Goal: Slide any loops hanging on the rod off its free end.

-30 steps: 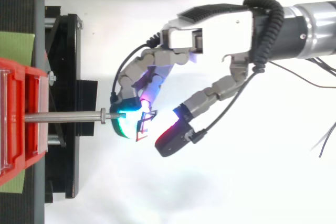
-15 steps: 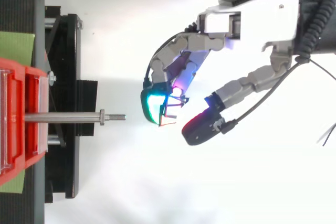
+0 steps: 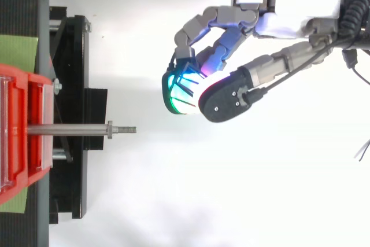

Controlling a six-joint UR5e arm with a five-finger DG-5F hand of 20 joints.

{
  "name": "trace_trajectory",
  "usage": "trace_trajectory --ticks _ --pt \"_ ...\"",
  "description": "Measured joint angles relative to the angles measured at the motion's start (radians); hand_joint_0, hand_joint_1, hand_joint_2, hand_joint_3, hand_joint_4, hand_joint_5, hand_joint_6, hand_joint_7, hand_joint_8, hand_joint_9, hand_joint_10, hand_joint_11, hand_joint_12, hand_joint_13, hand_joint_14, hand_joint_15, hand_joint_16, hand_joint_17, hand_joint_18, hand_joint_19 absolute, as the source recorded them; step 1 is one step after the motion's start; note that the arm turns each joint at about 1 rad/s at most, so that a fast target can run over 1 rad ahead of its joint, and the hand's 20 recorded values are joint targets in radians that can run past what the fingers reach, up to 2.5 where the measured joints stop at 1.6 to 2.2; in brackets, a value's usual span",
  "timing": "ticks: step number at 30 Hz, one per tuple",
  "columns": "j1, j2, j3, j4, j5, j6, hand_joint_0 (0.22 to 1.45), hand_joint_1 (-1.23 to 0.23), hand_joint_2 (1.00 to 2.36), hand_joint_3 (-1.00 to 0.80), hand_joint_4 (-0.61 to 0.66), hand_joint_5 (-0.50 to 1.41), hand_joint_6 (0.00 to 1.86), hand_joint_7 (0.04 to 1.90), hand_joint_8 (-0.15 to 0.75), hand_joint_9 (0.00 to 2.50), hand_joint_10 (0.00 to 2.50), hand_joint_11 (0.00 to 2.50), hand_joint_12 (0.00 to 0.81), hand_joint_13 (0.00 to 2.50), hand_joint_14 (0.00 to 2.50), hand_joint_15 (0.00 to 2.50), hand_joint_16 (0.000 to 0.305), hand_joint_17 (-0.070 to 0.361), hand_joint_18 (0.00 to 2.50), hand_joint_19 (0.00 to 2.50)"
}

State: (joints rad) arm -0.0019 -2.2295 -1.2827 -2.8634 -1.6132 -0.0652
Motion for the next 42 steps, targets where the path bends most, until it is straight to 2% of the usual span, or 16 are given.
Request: trace_trajectory --ticks 4,12,21,26,29,35,42 --pt "0.000 0.000 0.001 -0.002 0.006 0.043 0.63 -0.80 1.01 -0.36 0.13 -0.19 0.89 1.07 0.289 0.90 0.01 0.38 0.303 0.69 0.01 0.11 0.040 0.090 0.73 0.36" --pt "0.001 0.000 0.002 -0.002 0.011 0.068 0.67 -0.84 1.00 -0.50 0.15 -0.19 0.89 1.04 0.284 0.89 0.01 0.38 0.301 0.70 0.00 0.11 0.039 0.089 0.75 0.34" --pt "0.002 0.000 0.002 -0.002 0.012 0.070 0.67 -0.84 1.00 -0.50 0.15 -0.19 0.88 1.03 0.279 0.90 0.01 0.37 0.301 0.72 0.00 0.11 0.039 0.087 0.76 0.34" --pt "0.002 0.000 0.002 -0.002 0.012 0.070 0.60 -0.68 1.00 -0.50 0.15 -0.17 0.87 1.06 0.290 0.94 0.01 0.37 0.293 0.72 0.00 0.11 0.039 0.088 0.76 0.38" --pt "0.003 0.000 0.002 -0.002 0.013 0.070 0.61 -0.64 1.00 -0.48 0.14 -0.17 0.86 1.09 0.292 0.95 0.01 0.36 0.288 0.71 0.00 0.11 0.039 0.087 0.76 0.38" --pt "0.004 -0.001 0.002 -0.002 0.014 0.070 0.63 -0.71 1.01 -0.36 0.13 -0.17 0.87 1.11 0.297 0.95 0.01 0.37 0.289 0.69 0.00 0.11 0.039 0.088 0.75 0.38" --pt "0.005 -0.001 0.002 -0.002 0.017 0.070 0.65 -0.81 1.01 -0.40 0.13 -0.18 0.87 1.09 0.291 0.91 0.01 0.38 0.298 0.68 0.00 0.10 0.040 0.090 0.74 0.37"
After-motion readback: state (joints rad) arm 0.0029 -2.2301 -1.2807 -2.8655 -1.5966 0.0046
